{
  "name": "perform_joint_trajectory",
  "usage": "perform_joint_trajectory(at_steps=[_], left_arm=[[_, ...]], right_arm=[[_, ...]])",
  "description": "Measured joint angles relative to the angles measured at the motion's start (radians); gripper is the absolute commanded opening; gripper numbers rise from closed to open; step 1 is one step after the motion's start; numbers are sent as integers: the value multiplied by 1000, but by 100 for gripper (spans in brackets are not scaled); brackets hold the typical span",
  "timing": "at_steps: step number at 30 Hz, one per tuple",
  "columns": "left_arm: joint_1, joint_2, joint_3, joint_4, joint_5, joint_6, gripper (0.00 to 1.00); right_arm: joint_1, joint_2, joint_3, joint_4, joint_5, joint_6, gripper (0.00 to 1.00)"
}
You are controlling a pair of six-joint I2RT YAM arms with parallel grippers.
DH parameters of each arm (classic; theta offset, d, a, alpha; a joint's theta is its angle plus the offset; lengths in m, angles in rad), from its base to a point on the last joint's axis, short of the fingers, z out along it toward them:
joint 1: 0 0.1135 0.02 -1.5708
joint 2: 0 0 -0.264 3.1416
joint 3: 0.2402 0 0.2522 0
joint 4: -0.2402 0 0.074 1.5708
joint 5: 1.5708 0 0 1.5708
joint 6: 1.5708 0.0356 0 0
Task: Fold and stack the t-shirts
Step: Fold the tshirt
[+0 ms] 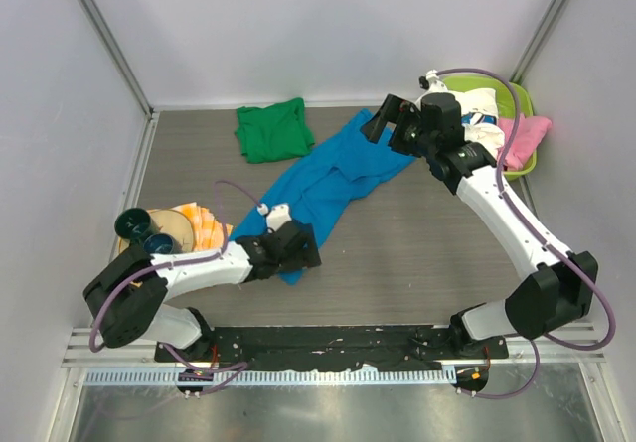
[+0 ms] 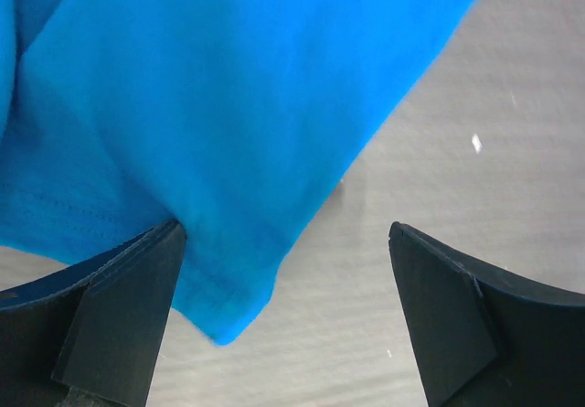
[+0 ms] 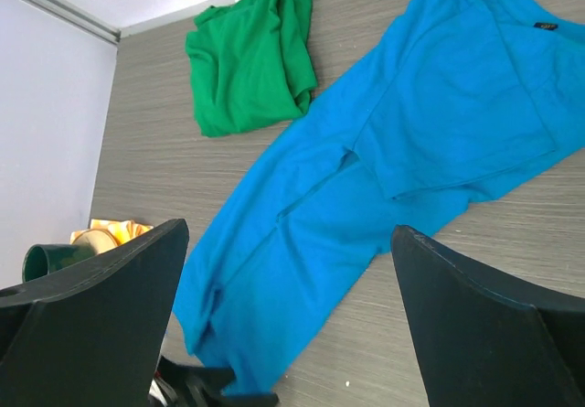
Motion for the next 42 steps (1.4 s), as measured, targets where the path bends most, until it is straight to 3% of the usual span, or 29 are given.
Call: perform_joint_trajectory(at_steps=[10,15,20,27,32,37,42], left_arm=[[-460,67,61,-23,-108,-240,100],[-622,231,242,-84,-126,-292,100],[-706,434,505,-118,-116,-257,100],[-732,600,794,-134,-91,-117,100],[-725,587,876,-146,-104,-23,100],[-677,336,741,-206,-124,24,100],[-518,-50,587,-294,-162,41,100]], right_arm=[[0,-113,0,-77,28,0,100],[0,-164,0,-136,46,-5,100],[0,-219,0,-197,89,-26,100],[0,-253,-3,-278,161,-64,100],[-2,-264,-12,-307,201,-84,100],[-9,-232,-35,-285,209,-87,100],[-13,-97,-127,-185,138,-64,100]])
